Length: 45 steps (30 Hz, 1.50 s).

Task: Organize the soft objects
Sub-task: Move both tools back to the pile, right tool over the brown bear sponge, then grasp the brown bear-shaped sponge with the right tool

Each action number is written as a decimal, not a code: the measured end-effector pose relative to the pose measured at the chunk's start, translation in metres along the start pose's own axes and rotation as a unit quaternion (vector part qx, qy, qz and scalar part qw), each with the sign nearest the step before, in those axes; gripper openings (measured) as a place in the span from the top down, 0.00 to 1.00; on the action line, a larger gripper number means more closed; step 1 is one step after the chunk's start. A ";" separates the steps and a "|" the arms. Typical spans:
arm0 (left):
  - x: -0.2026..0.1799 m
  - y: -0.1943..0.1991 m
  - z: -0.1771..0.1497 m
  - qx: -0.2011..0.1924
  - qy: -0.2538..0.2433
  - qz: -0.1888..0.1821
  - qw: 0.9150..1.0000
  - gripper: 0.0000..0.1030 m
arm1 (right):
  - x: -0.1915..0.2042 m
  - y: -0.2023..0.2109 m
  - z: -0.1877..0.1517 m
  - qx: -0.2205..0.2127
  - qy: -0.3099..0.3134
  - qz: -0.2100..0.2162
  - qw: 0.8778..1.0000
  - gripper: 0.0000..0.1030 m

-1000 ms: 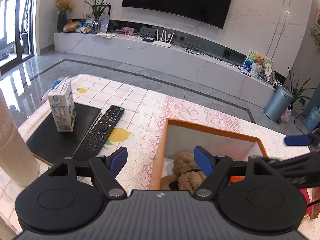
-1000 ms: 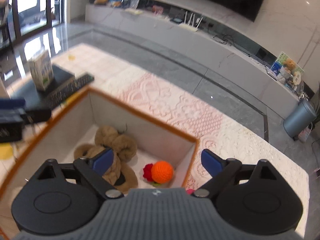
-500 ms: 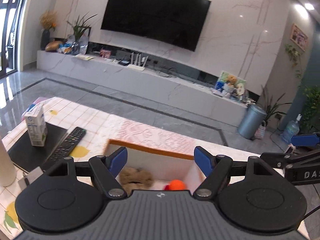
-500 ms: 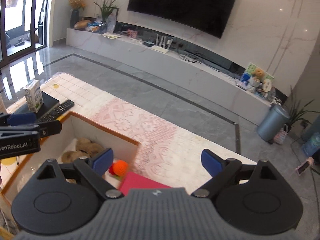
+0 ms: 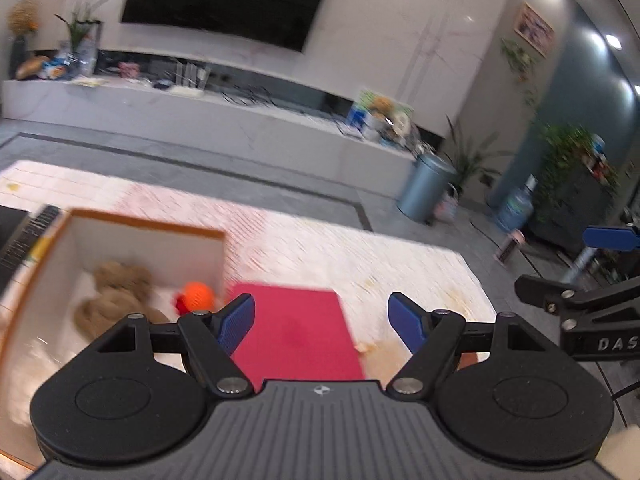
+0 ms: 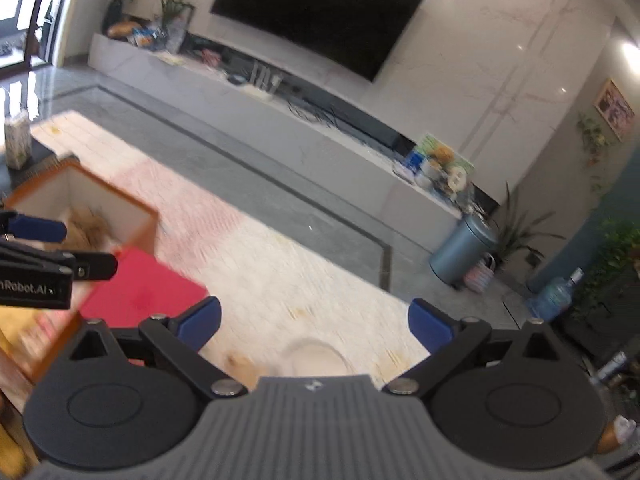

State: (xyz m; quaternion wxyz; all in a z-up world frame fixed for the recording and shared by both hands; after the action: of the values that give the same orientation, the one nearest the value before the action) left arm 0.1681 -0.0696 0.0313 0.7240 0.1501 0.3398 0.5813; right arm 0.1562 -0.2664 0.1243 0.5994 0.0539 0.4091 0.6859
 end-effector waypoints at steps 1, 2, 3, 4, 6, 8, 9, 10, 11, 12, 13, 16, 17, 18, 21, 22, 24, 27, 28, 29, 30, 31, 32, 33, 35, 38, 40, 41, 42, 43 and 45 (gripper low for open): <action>-0.007 -0.006 -0.006 0.011 -0.002 -0.012 1.000 0.14 | -0.005 -0.003 -0.012 0.009 -0.002 -0.002 1.000 0.05; -0.012 -0.011 -0.011 0.020 -0.004 -0.026 0.999 0.14 | -0.011 -0.008 -0.022 0.018 -0.007 -0.002 1.000 0.05; -0.017 -0.017 -0.016 0.029 -0.007 -0.037 0.999 0.14 | -0.017 -0.012 -0.034 0.025 -0.015 -0.001 1.000 0.05; -0.020 -0.022 -0.021 0.037 -0.011 -0.043 0.998 0.14 | -0.023 -0.018 -0.045 0.033 -0.026 0.001 0.999 0.05; -0.027 -0.033 -0.033 0.060 -0.015 -0.049 0.997 0.14 | -0.036 -0.031 -0.068 0.050 -0.068 0.008 0.996 0.05; -0.028 -0.040 -0.045 0.077 -0.016 -0.064 0.995 0.14 | -0.045 -0.044 -0.095 0.068 -0.156 0.032 0.985 0.05; -0.030 -0.044 -0.051 0.086 -0.018 -0.073 0.993 0.14 | -0.048 -0.050 -0.109 0.078 -0.199 0.057 0.975 0.05; -0.031 -0.047 -0.055 0.093 -0.019 -0.079 0.992 0.13 | -0.048 -0.058 -0.122 0.086 -0.228 0.080 0.966 0.05; -0.035 -0.050 -0.062 0.098 -0.018 -0.081 0.992 0.14 | -0.047 -0.065 -0.134 0.092 -0.245 0.092 0.961 0.05; -0.035 -0.052 -0.067 0.099 -0.019 -0.083 0.991 0.14 | -0.046 -0.072 -0.145 0.099 -0.252 0.088 0.958 0.05; -0.037 -0.054 -0.072 0.099 -0.023 -0.085 0.991 0.14 | -0.043 -0.080 -0.155 0.109 -0.254 0.076 0.958 0.05; -0.044 -0.059 -0.086 0.095 -0.053 -0.096 0.989 0.14 | -0.046 -0.101 -0.175 0.132 -0.266 0.028 0.955 0.05; -0.049 -0.062 -0.092 0.098 -0.065 -0.101 0.988 0.14 | -0.048 -0.106 -0.180 0.136 -0.265 0.010 0.955 0.05; -0.052 -0.064 -0.096 0.098 -0.076 -0.106 0.987 0.14 | -0.051 -0.111 -0.185 0.138 -0.265 -0.005 0.954 0.05; -0.065 -0.065 -0.105 0.088 -0.101 -0.115 0.984 0.14 | -0.062 -0.130 -0.196 0.147 -0.300 -0.020 0.942 0.05; -0.068 -0.066 -0.107 0.086 -0.108 -0.115 0.984 0.14 | -0.068 -0.138 -0.200 0.151 -0.317 -0.019 0.936 0.05; -0.073 -0.070 -0.111 0.084 -0.121 -0.107 0.983 0.13 | -0.073 -0.151 -0.209 0.159 -0.349 -0.019 0.924 0.05; -0.085 -0.075 -0.112 0.064 -0.168 -0.091 0.979 0.13 | -0.080 -0.168 -0.218 0.163 -0.386 -0.008 0.908 0.05; -0.089 -0.077 -0.113 0.057 -0.184 -0.089 0.977 0.13 | -0.081 -0.173 -0.219 0.163 -0.395 0.001 0.904 0.05; -0.093 -0.078 -0.114 0.055 -0.195 -0.087 0.975 0.13 | -0.083 -0.178 -0.222 0.163 -0.406 0.005 0.899 0.05; -0.096 -0.080 -0.116 0.056 -0.201 -0.088 0.974 0.13 | -0.084 -0.183 -0.224 0.162 -0.418 0.004 0.894 0.05; -0.099 -0.082 -0.118 0.058 -0.203 -0.092 0.973 0.13 | -0.086 -0.187 -0.228 0.159 -0.428 0.002 0.890 0.05; -0.101 -0.084 -0.120 0.064 -0.203 -0.092 0.973 0.13 | -0.086 -0.190 -0.230 0.156 -0.436 0.002 0.886 0.03; -0.101 -0.087 -0.122 0.069 -0.200 -0.091 0.973 0.13 | -0.085 -0.193 -0.232 0.150 -0.438 0.005 0.886 0.02; -0.100 -0.091 -0.125 0.072 -0.197 -0.089 0.974 0.13 | -0.081 -0.197 -0.232 0.141 -0.427 0.013 0.893 0.02; -0.099 -0.094 -0.130 0.077 -0.204 -0.089 0.972 0.13 | -0.077 -0.203 -0.231 0.134 -0.422 0.024 0.896 0.03; -0.097 -0.094 -0.133 0.083 -0.207 -0.081 0.971 0.13 | -0.076 -0.208 -0.232 0.133 -0.425 0.038 0.895 0.03; -0.096 -0.095 -0.133 0.088 -0.207 -0.076 0.971 0.13 | -0.074 -0.210 -0.233 0.135 -0.423 0.046 0.895 0.05; -0.094 -0.096 -0.134 0.096 -0.205 -0.067 0.972 0.13 | -0.073 -0.212 -0.234 0.140 -0.421 0.052 0.895 0.11; -0.092 -0.096 -0.135 0.099 -0.201 -0.063 0.972 0.13 | -0.072 -0.215 -0.236 0.146 -0.422 0.058 0.893 0.13; -0.090 -0.092 -0.136 0.098 -0.196 -0.066 0.973 0.13 | -0.071 -0.217 -0.239 0.148 -0.435 0.075 0.885 0.20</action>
State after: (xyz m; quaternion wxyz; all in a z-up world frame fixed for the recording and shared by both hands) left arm 0.1375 -0.2041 -0.0951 0.7948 0.3087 0.2557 0.4556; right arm 0.2094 -0.4584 -0.1395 0.6493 0.4648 0.1989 0.5682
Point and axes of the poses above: each gripper's, at about its wrist camera, not at the fingertips, and y roughly against the way its jaws point, x to its left, z to its top, the point moved 7 cm from there along -y, roughly the way its jaws point, and after that the axes turned 3 degrees about x, right-handed, at the moved point
